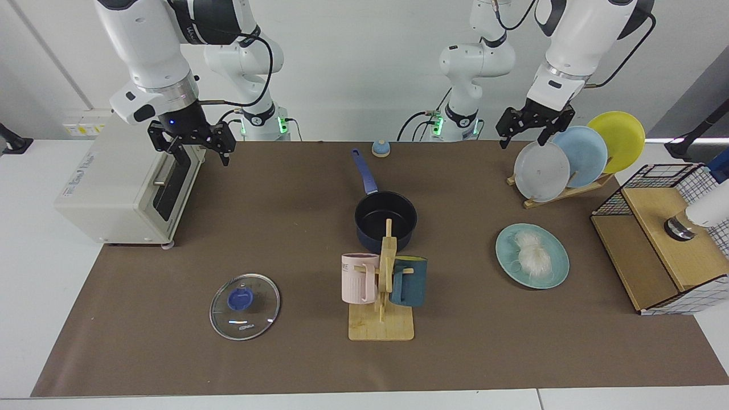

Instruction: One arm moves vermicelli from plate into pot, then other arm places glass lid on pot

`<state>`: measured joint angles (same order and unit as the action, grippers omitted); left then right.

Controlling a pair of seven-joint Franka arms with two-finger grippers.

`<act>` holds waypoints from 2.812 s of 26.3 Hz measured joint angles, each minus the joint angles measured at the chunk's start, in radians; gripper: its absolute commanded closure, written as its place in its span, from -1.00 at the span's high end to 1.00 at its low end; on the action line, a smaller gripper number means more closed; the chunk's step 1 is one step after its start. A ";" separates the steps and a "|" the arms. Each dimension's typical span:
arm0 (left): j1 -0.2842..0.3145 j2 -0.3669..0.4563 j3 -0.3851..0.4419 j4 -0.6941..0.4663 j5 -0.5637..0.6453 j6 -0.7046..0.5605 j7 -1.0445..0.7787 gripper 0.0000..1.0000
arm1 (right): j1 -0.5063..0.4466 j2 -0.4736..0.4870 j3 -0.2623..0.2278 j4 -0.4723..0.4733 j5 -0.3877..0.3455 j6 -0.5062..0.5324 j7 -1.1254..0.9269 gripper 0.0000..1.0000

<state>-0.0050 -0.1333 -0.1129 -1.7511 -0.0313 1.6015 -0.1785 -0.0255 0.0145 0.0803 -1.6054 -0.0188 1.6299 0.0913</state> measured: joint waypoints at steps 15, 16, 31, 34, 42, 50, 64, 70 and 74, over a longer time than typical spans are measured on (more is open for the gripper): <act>0.000 0.000 0.002 0.001 0.000 0.000 0.008 1.00 | 0.000 0.000 0.000 0.000 0.000 0.000 0.000 1.00; 0.000 0.000 0.002 0.001 0.000 -0.002 0.008 1.00 | 0.000 0.000 0.000 0.000 0.000 0.000 0.000 1.00; 0.013 0.008 0.015 0.002 0.000 0.078 0.008 1.00 | 0.000 0.000 0.000 0.000 0.000 0.000 0.000 1.00; 0.034 0.028 0.023 0.013 0.000 0.109 0.009 1.00 | 0.000 0.000 0.000 0.000 0.000 0.000 0.000 1.00; 0.051 0.176 0.028 0.123 0.003 0.150 0.019 1.00 | 0.000 0.000 0.000 0.000 0.000 0.000 0.000 1.00; 0.062 0.377 0.029 0.195 0.007 0.297 0.023 1.00 | 0.000 0.000 0.000 0.000 0.000 0.000 0.000 1.00; 0.101 0.568 0.026 0.181 0.031 0.429 0.099 1.00 | 0.000 0.000 0.000 0.000 0.000 0.000 0.000 1.00; 0.101 0.590 0.026 0.126 0.035 0.476 0.107 1.00 | 0.000 0.000 0.000 0.000 0.000 0.000 0.000 1.00; 0.103 0.590 0.029 0.100 0.062 0.500 0.122 1.00 | 0.000 0.000 0.000 0.000 0.000 0.000 0.000 1.00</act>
<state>0.0976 0.4567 -0.0843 -1.6508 0.0306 2.1013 -0.0563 -0.0255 0.0145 0.0803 -1.6054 -0.0188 1.6299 0.0913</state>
